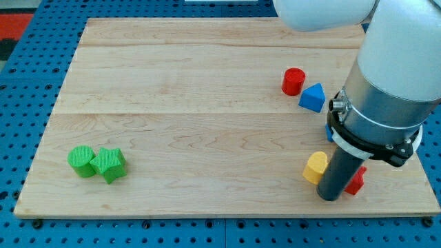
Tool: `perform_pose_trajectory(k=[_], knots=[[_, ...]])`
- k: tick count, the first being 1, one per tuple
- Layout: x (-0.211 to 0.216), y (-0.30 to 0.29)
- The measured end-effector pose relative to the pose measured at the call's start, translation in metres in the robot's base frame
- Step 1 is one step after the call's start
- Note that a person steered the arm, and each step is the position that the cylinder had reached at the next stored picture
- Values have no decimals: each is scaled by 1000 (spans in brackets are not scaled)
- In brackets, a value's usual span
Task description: Separate the yellow heart and the red star
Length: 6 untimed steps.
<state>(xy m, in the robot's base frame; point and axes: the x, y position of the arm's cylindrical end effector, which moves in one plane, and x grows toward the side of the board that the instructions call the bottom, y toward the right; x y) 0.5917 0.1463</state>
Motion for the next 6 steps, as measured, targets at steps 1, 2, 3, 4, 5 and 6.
perform_pose_trajectory(k=[1, 2, 3, 4, 5, 6], knots=[[0, 3], [0, 8], [-4, 8], [-16, 0], [-34, -20], [-60, -35]])
